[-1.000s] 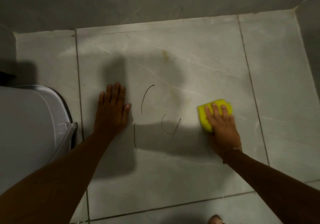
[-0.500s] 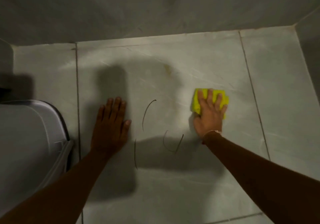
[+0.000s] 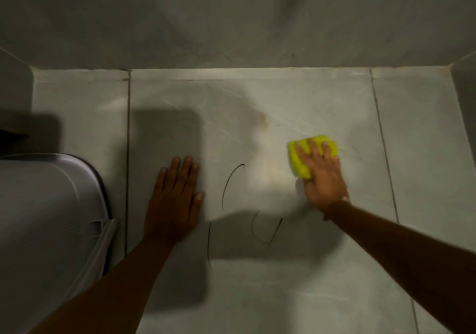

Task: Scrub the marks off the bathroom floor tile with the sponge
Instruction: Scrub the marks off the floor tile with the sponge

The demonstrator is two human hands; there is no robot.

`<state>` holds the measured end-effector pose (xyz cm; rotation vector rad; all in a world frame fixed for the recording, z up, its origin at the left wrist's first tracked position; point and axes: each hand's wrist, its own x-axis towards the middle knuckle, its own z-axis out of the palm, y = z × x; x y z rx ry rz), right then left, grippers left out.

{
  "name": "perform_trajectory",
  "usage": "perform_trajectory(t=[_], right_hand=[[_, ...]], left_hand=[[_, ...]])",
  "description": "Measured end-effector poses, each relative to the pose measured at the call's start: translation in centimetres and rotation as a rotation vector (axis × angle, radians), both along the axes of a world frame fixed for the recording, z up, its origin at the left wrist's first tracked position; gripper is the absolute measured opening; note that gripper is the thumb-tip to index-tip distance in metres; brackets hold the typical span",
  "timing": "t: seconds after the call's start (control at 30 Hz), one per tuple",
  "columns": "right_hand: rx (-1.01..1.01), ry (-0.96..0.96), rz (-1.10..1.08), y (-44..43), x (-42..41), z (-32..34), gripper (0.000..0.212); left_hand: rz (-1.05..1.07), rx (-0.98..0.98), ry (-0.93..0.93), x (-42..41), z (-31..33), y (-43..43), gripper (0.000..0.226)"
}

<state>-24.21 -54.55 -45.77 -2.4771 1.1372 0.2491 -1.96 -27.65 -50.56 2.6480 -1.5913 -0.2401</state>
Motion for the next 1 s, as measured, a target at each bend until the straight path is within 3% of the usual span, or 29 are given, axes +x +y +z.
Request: perform_trajectory(t=[0.1,0.13,0.2,0.27,0.3,0.37,0.47,0.5,0.63,0.67,0.7,0.8,0.83,0.93,1.0], right_hand=[[-0.025,0.059,-0.404,-3.4,7.2,-0.6,0.078],[-0.024,0.063,-0.423,-3.5,9.5,-0.6,0.077],[-0.065,0.023,-0.157,-2.1,10.7,-1.1,0.08],[-0.046,-0.018,0.253,-0.6,7.4,-0.7,0.088],[-0.029,-0.003,0.349,-0.7,5.1,-0.4,0.089],[-0.047,0.016,0.243,-2.8,4.1,-0.2,0.084],[-0.075,0.094,-0.185,-4.9,10.2,-0.5,0.077],[-0.076,0.102,-0.19,-4.1,12.3,-0.5,0.079],[-0.077,-0.035,0.415,-0.1,9.4,-0.5,0.089],[-0.068,-0.029,0.431,-0.2,7.3,-0.3,0.09],[-0.078,-0.025,0.329,-0.8,6.7,-0.2,0.088],[-0.019,0.024,-0.343,-1.3,11.8,-0.1,0.081],[-0.016,0.049,-0.359,-0.3,13.8,0.1,0.079],[-0.064,-0.043,0.228,3.3,13.1,-0.4,0.085],[-0.038,-0.048,0.457,3.3,8.2,0.2,0.088]], left_hand=[[-0.012,0.001,-0.006,0.2,0.0,-0.1,0.065],[-0.01,0.0,-0.002,0.2,0.0,0.0,0.065],[-0.009,-0.003,0.002,0.1,0.1,-0.1,0.064],[-0.007,-0.002,0.007,0.1,0.2,-0.1,0.065],[-0.006,-0.004,0.013,0.0,0.3,-0.1,0.065],[-0.007,-0.011,0.011,0.0,0.2,0.0,0.065],[-0.011,-0.015,0.001,0.1,-0.1,0.0,0.065],[-0.014,-0.013,0.004,0.1,-0.1,0.1,0.065],[-0.015,-0.008,0.004,0.1,0.0,0.0,0.065],[-0.013,-0.005,0.008,0.1,0.1,0.0,0.066],[-0.013,-0.007,0.01,0.0,0.1,0.0,0.066],[-0.014,-0.016,0.007,0.1,0.0,-0.1,0.067],[-0.009,-0.019,0.009,0.2,0.0,0.0,0.068],[-0.008,-0.012,0.019,0.1,0.1,0.0,0.067],[0.0,-0.005,0.018,0.2,0.0,0.0,0.067]])
